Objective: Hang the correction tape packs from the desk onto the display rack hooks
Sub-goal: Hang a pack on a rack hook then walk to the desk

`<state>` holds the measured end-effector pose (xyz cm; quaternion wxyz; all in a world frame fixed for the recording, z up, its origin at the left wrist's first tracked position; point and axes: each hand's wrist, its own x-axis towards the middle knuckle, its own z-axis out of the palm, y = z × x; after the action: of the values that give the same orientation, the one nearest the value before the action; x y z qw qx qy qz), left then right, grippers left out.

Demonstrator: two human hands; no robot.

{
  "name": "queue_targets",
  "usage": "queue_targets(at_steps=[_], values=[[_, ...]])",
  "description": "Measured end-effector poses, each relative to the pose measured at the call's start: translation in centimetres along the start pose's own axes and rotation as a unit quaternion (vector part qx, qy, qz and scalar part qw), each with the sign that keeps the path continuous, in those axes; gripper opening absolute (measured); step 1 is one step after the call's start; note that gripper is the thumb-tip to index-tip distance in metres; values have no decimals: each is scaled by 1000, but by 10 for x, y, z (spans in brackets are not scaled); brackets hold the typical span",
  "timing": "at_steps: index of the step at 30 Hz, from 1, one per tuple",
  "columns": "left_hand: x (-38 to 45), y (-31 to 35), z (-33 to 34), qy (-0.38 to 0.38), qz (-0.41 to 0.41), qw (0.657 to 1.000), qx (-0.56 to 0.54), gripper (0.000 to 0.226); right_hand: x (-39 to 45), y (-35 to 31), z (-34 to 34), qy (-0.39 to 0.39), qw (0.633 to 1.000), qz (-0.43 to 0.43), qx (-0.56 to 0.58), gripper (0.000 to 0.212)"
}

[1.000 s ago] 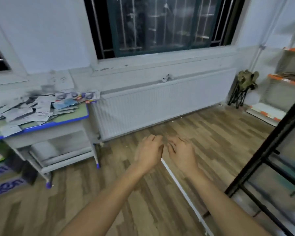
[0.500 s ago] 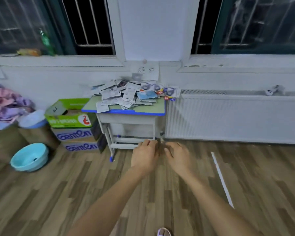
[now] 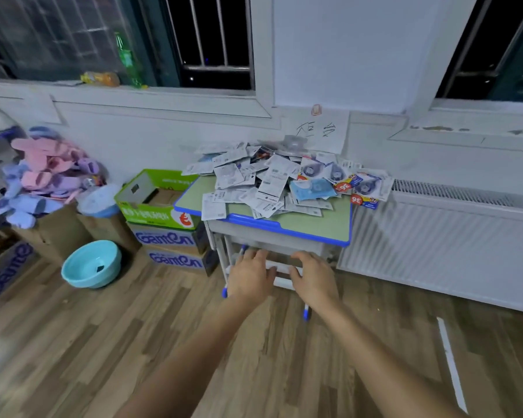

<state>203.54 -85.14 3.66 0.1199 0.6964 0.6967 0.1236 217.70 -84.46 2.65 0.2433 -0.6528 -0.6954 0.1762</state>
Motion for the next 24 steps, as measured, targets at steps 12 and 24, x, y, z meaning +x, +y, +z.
queue_targets(at_steps=[12, 24], values=[[190, -95, -18, -50, -33, 998, 5, 51, 187, -42, 75, -36, 996, 73, 25, 34], [348, -113, -6, -78, -31, 996, -25, 51, 340, -19, 93, 14, 983, 176, 40, 40]])
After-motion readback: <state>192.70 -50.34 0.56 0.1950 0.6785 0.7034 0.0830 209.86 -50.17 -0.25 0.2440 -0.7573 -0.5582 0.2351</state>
